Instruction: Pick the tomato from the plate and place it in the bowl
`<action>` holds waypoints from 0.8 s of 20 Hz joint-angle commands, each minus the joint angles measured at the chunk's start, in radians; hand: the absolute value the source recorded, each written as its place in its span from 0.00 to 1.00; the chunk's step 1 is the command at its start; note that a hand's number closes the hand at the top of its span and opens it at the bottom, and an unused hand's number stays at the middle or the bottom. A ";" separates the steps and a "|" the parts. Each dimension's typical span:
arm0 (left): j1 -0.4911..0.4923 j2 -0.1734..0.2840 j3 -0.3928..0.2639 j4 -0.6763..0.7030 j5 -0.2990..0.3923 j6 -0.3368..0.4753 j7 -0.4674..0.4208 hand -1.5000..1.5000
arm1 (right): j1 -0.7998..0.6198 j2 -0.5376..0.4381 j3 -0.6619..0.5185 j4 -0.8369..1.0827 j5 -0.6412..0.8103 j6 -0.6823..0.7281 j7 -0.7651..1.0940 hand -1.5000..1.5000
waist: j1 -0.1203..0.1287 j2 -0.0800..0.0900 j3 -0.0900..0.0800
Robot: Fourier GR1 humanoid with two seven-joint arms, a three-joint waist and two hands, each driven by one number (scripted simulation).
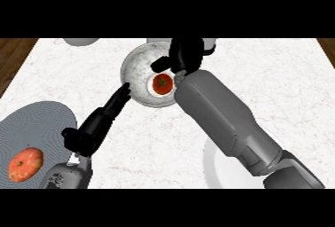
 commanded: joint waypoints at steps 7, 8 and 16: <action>0.046 0.008 0.029 -0.049 -0.004 0.015 0.002 0.50 | 0.273 -0.128 -0.112 -0.315 -0.043 -0.100 -0.026 0.00 | -0.048 -0.016 0.001; 0.051 -0.006 0.013 -0.009 -0.018 0.019 -0.009 0.50 | 0.296 -0.148 -0.139 -0.335 -0.053 -0.133 -0.049 0.00 | -0.048 -0.012 0.001; 0.092 0.017 0.024 0.032 -0.020 -0.032 -0.119 0.50 | 0.653 -0.375 -0.222 -0.741 -0.203 -0.038 -0.198 0.00 | -0.042 -0.007 0.000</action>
